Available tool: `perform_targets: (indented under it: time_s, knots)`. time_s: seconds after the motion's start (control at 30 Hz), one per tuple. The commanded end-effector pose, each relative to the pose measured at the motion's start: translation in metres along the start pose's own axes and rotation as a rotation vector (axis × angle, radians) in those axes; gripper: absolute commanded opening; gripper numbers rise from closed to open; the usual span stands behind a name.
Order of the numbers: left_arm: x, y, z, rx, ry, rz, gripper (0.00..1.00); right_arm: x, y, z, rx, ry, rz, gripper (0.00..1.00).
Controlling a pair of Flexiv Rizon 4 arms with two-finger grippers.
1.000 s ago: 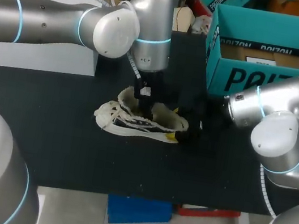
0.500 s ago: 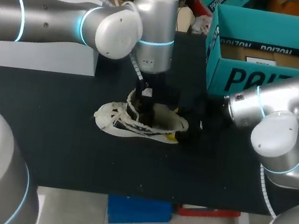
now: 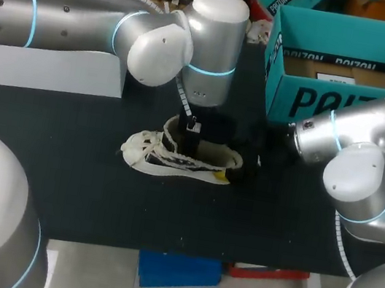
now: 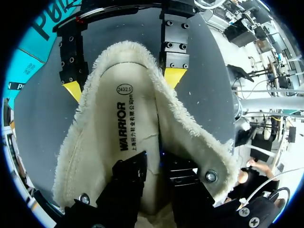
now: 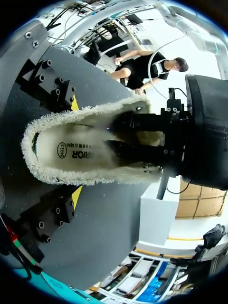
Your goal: Take the shoe out of the shoebox, open the shoe tongue, remove and reinsert the insole, then place the shoe into the shoebox
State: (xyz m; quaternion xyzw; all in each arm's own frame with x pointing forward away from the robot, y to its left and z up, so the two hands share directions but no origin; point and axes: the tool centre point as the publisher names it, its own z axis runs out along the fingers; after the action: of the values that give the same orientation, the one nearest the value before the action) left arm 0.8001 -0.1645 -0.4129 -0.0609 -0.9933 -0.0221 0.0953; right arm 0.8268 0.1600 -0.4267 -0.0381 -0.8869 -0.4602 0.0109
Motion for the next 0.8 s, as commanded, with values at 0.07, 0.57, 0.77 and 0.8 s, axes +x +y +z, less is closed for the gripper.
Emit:
perform_targets:
  time_s: [0.07, 0.57, 0.77, 0.8]
  knots:
    - [0.009, 0.002, 0.004, -0.049, -0.075, -0.016, 0.22, -0.001, 0.0, 0.001, 0.004, 0.0, 0.002, 0.0]
    - [0.01, 0.013, 0.019, -0.177, -0.233, -0.123, 0.28, -0.001, 0.0, 0.001, 0.004, 0.0, 0.002, 0.0]
    - [0.008, 0.014, 0.024, -0.197, -0.316, -0.168, 0.26, -0.001, 0.0, 0.001, 0.004, 0.0, 0.002, 0.0]
    - [0.007, 0.014, 0.026, -0.203, -0.325, -0.174, 0.27, -0.001, 0.0, 0.001, 0.004, 0.0, 0.002, 0.0]
